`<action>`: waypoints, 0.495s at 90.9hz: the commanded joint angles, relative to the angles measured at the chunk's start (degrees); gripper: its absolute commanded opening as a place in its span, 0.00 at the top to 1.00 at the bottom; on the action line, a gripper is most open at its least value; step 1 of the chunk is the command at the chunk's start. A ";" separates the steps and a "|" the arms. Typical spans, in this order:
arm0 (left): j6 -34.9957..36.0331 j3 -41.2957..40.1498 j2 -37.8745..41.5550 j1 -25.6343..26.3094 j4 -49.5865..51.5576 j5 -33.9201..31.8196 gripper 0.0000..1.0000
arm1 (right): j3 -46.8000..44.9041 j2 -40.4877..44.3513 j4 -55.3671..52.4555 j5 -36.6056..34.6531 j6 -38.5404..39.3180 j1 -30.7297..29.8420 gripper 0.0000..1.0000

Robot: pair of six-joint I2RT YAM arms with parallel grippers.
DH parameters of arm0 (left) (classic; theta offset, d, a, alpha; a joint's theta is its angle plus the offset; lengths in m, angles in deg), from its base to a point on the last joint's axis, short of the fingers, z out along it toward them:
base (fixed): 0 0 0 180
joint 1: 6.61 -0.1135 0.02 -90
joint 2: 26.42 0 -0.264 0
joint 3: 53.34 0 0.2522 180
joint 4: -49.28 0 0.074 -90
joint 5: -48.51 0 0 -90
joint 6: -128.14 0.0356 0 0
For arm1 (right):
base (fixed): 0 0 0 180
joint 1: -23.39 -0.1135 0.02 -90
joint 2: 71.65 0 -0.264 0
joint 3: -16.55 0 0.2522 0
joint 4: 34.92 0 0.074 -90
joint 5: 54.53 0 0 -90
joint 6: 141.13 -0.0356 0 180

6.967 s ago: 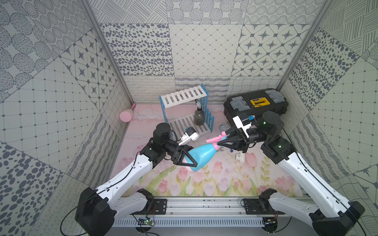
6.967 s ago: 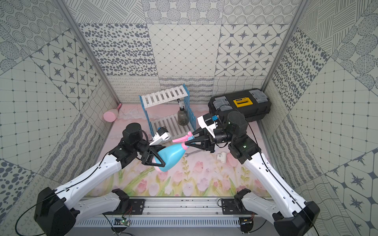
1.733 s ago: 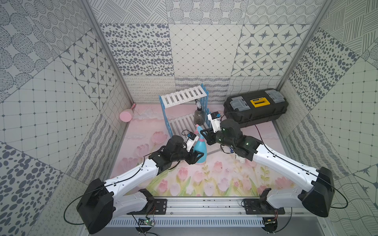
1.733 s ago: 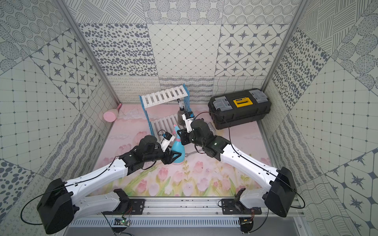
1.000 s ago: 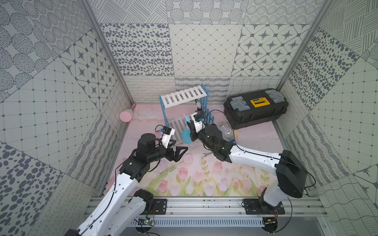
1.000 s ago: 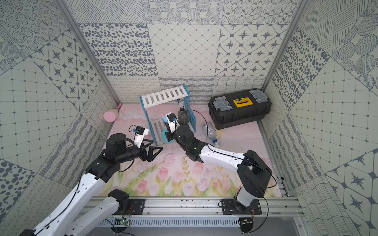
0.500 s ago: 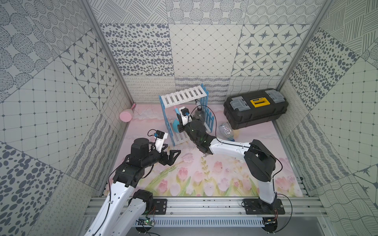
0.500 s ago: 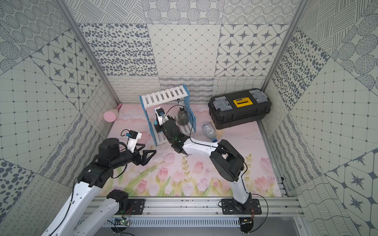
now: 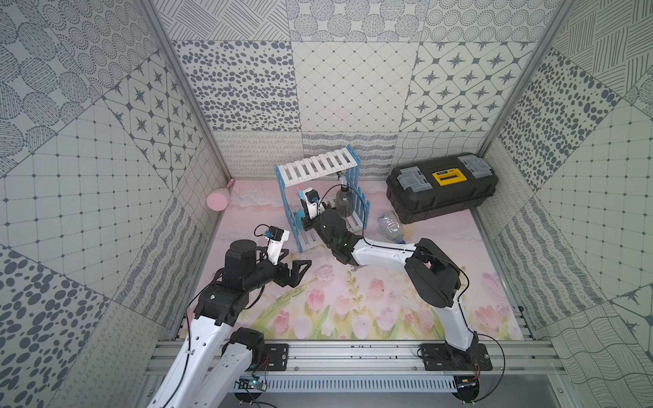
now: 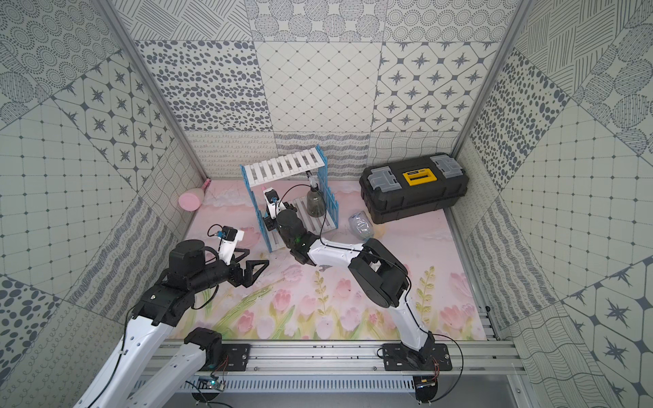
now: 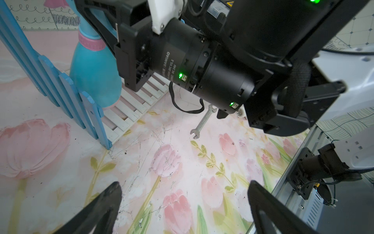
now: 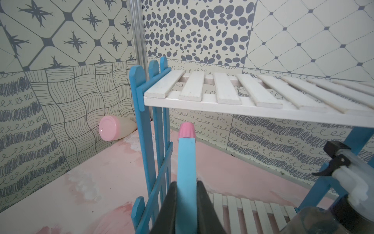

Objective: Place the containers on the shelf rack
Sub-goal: 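Place the container on the shelf.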

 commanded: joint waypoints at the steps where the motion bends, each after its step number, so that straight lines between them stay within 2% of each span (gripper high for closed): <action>1: 1.26 -0.29 0.02 -0.11 0.82 0.07 0.01 | 3.14 -2.00 3.45 -0.93 0.72 0.05 1.00; 45: 1.24 -0.51 0.25 -0.21 0.69 0.74 0.01 | 15.04 -10.18 -3.52 -2.23 0.56 0.97 1.00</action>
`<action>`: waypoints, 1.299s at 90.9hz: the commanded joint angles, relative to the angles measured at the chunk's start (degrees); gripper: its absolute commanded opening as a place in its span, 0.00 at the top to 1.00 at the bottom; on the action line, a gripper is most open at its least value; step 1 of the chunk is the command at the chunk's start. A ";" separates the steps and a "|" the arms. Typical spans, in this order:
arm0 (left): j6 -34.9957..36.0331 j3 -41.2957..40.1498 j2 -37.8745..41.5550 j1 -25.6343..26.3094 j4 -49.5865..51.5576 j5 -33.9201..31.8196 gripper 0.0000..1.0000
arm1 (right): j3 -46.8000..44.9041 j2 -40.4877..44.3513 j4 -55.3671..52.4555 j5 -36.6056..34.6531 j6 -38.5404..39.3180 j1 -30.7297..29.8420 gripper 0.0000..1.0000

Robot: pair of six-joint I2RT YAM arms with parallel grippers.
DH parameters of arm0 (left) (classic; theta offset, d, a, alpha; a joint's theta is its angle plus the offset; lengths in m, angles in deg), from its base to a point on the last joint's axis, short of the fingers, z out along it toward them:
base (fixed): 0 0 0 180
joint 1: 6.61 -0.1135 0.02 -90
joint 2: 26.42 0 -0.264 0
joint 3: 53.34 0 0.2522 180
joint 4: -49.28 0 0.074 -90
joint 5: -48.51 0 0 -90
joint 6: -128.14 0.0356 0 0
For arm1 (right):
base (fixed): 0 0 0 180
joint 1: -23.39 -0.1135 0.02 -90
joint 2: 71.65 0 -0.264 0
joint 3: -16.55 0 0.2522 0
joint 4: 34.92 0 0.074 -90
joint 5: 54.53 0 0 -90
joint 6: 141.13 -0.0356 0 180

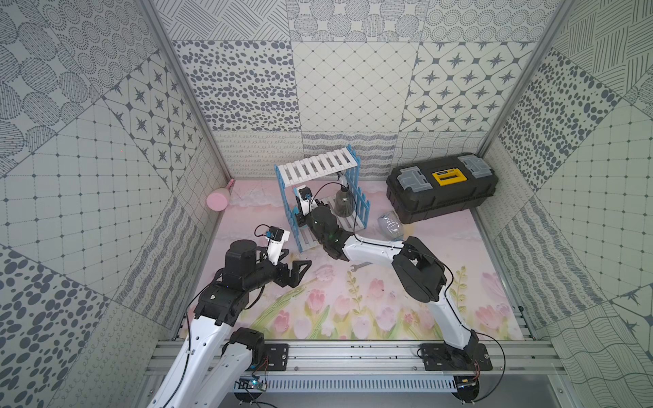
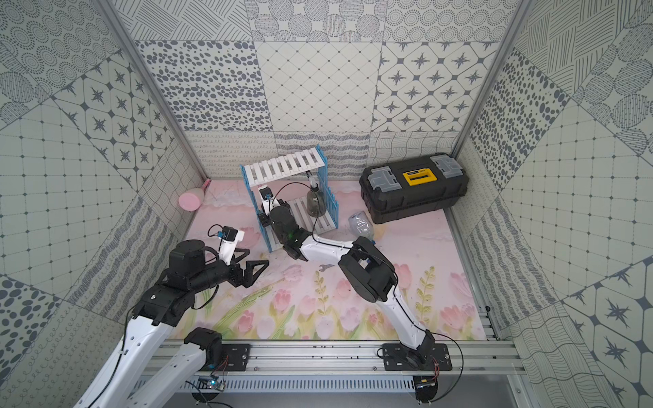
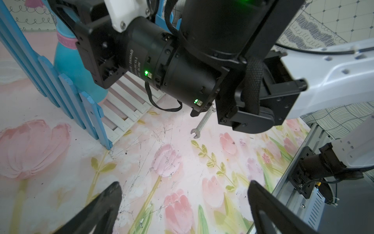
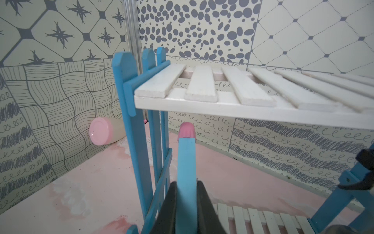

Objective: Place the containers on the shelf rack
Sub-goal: 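Place the container on the shelf.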

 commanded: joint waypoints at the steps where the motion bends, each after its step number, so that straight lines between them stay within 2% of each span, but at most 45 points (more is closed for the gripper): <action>1: 0.83 -0.40 0.23 -0.16 0.71 0.68 0.01 | 3.76 -2.22 -0.27 -1.02 0.37 0.27 1.00; 34: 0.83 -0.38 0.32 -0.08 0.70 1.00 0.01 | 6.94 -5.38 -2.14 -1.13 -0.15 1.00 1.00; 41: 0.74 -0.40 0.45 -0.10 0.71 1.16 0.01 | 6.95 -5.36 -2.51 -1.06 -0.22 1.00 0.91; 55: 0.69 -0.51 0.51 -0.14 0.72 1.27 0.01 | 6.95 -4.87 -3.02 -0.63 -0.50 1.00 0.65; 78: 0.65 -0.42 0.75 -0.14 0.88 1.34 0.01 | 4.84 -1.26 -2.86 0.37 -0.50 0.87 0.33; 118: 0.17 -0.55 1.59 -0.15 0.87 1.71 0.01 | -9.81 13.14 2.94 4.04 -0.23 0.87 0.15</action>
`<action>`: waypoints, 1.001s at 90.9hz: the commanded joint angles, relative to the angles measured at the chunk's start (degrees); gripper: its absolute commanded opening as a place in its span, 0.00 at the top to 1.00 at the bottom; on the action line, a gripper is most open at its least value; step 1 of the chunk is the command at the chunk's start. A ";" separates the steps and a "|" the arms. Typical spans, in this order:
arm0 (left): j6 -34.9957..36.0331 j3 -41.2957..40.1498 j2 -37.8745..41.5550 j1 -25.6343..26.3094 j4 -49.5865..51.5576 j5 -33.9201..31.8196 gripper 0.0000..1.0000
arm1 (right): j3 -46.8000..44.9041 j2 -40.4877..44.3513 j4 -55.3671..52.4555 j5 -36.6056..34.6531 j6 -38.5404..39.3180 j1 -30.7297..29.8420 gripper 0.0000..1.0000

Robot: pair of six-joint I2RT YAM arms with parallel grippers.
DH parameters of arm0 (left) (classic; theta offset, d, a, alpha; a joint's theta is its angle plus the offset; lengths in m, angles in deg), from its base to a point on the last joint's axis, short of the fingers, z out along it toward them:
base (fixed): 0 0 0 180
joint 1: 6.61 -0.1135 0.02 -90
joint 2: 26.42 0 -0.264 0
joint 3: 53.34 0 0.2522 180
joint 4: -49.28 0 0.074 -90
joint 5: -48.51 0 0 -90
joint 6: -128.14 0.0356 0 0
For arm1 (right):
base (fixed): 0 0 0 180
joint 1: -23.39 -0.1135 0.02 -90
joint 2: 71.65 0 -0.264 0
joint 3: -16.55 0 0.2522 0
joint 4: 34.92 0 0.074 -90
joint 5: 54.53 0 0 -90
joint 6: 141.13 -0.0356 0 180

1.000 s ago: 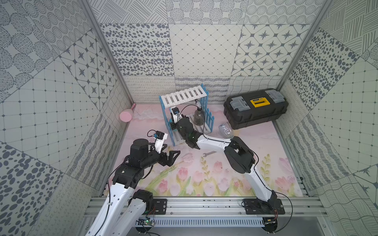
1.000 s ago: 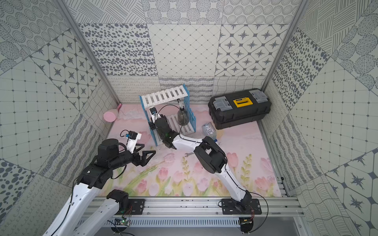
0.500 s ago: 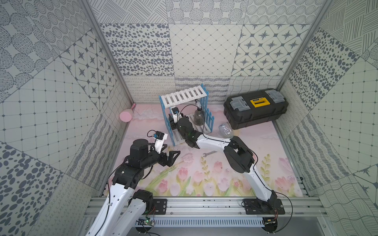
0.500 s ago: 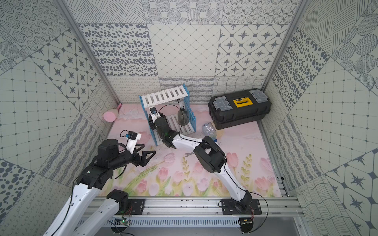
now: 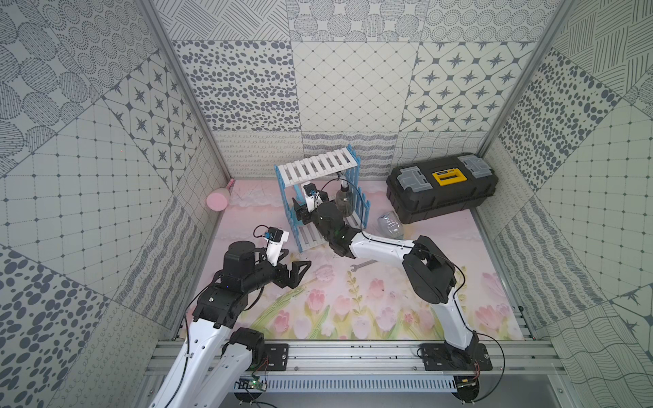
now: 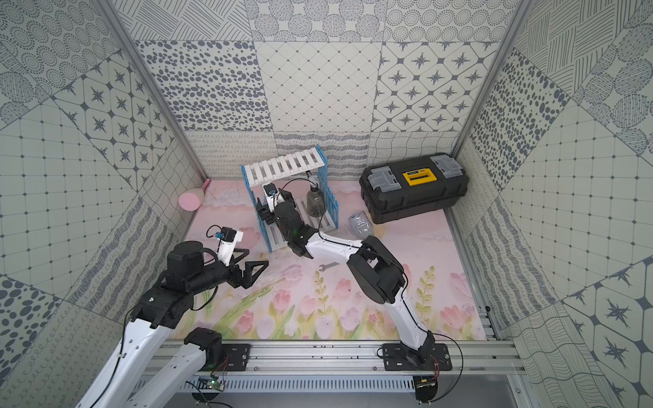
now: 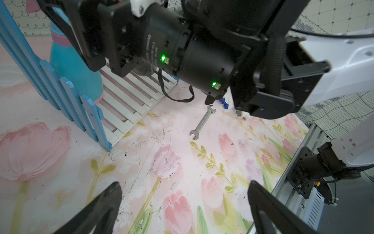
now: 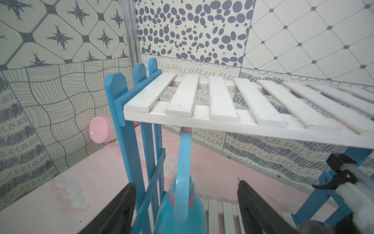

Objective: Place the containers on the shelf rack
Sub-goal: 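Place the container on the shelf, then pick up a container from the center of the board.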

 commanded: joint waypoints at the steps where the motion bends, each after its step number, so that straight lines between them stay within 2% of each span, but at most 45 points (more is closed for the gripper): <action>1: 0.21 -0.40 0.46 -0.08 0.88 1.43 0.01 | -4.19 6.24 5.26 1.88 -0.17 -0.01 0.14; 16: 0.36 -0.55 1.11 -0.06 0.45 2.29 0.01 | -16.28 18.66 7.39 1.84 -1.17 -0.09 0.04; 26: 0.67 -0.90 1.27 0.02 -0.79 5.12 0.01 | -25.31 28.72 5.66 0.57 -1.43 0.44 0.03; 39: -1.17 -1.67 1.14 0.47 -3.75 8.44 0.01 | -32.25 41.64 -9.66 3.20 -4.66 4.32 0.03; 52: -4.46 -3.20 0.96 1.36 -8.58 9.66 0.01 | -35.56 50.02 -26.46 9.61 -6.37 12.61 0.03; 60: -6.71 -3.63 0.55 2.35 -11.15 9.95 0.01 | -35.50 52.06 -36.36 14.89 -6.70 19.07 0.03; 76: -9.43 -5.71 0.28 5.80 -15.50 7.82 0.01 | -34.23 50.19 -46.85 23.82 -3.87 28.82 0.03; 91: -11.31 -7.71 -1.53 9.76 -20.12 6.25 0.01 | -30.49 42.81 -51.27 22.73 1.01 31.13 0.03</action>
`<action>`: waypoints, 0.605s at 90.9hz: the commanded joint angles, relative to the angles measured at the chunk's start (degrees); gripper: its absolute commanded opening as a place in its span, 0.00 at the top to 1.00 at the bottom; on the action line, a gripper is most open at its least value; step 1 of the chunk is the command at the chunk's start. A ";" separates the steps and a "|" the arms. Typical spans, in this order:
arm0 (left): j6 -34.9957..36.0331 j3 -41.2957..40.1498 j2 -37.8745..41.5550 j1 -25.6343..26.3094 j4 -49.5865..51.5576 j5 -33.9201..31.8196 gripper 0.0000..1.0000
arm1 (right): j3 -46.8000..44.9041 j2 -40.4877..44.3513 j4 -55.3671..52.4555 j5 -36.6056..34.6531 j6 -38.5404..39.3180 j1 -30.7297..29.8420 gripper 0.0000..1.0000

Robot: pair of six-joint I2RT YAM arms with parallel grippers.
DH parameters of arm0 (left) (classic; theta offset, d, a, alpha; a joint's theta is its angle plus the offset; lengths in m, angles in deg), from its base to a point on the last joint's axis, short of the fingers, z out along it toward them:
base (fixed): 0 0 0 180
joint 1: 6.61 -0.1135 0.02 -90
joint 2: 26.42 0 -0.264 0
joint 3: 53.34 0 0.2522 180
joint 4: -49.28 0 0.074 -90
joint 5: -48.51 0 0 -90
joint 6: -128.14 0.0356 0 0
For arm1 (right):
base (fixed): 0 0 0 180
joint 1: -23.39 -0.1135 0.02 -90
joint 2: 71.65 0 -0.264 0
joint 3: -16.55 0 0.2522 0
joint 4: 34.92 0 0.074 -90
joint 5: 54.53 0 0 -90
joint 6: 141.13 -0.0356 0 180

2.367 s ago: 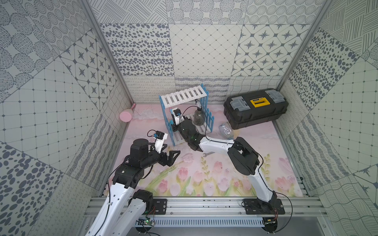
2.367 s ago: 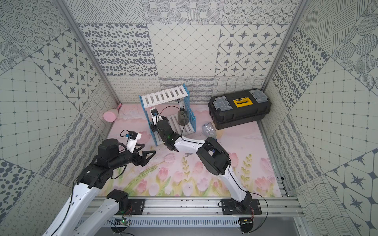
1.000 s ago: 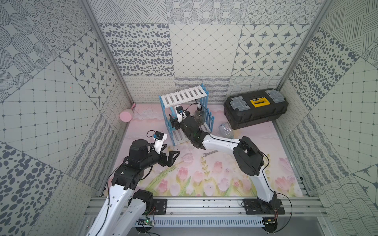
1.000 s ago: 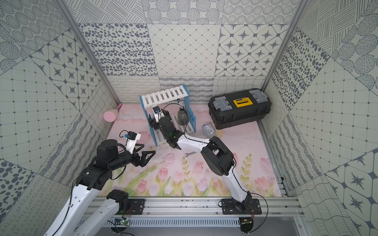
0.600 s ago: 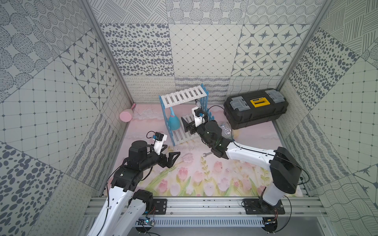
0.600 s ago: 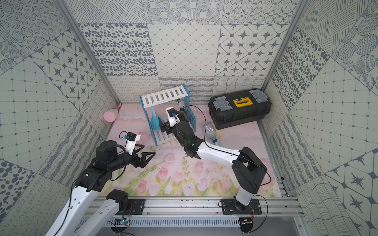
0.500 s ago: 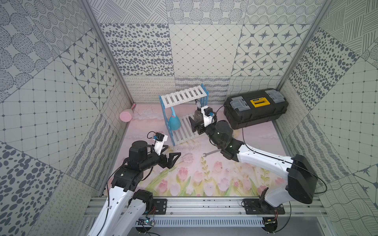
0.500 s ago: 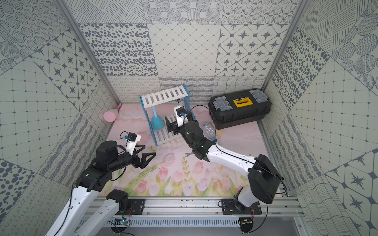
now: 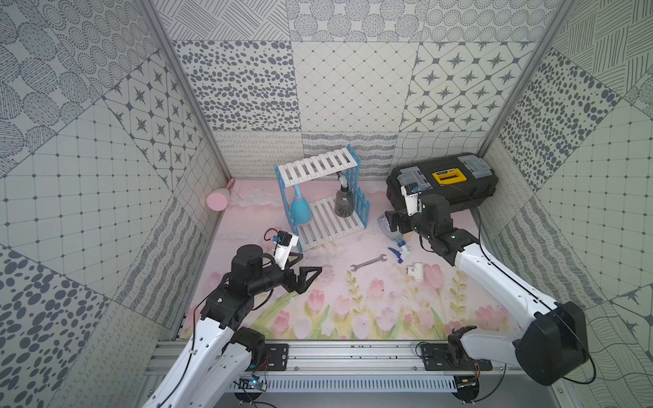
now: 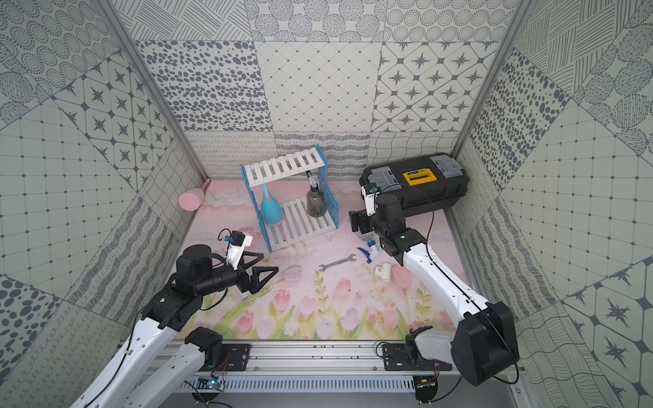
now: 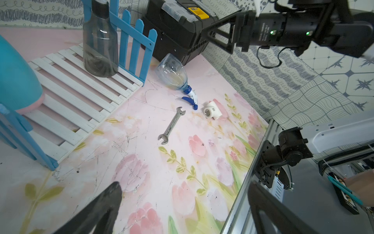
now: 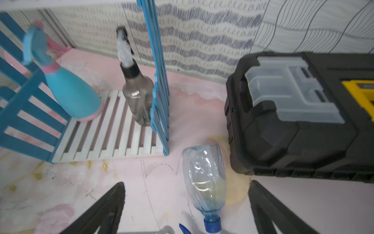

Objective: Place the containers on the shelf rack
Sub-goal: 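Pick up a container from the center of the board.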

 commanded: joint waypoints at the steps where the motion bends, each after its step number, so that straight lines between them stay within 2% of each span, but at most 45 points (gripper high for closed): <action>1: -4.23 -1.85 -1.45 3.66 -9.91 -0.02 0.01 | 3.37 -4.77 -5.86 2.30 4.40 0.42 0.03; 34: -5.37 -4.24 -4.95 6.54 -15.14 -1.29 0.01 | 13.87 -22.89 -6.07 -4.71 11.22 1.23 0.03; 55: -4.99 -4.55 -5.32 6.68 -14.97 -2.11 0.01 | 17.61 -30.57 -6.58 -4.75 13.39 3.39 0.03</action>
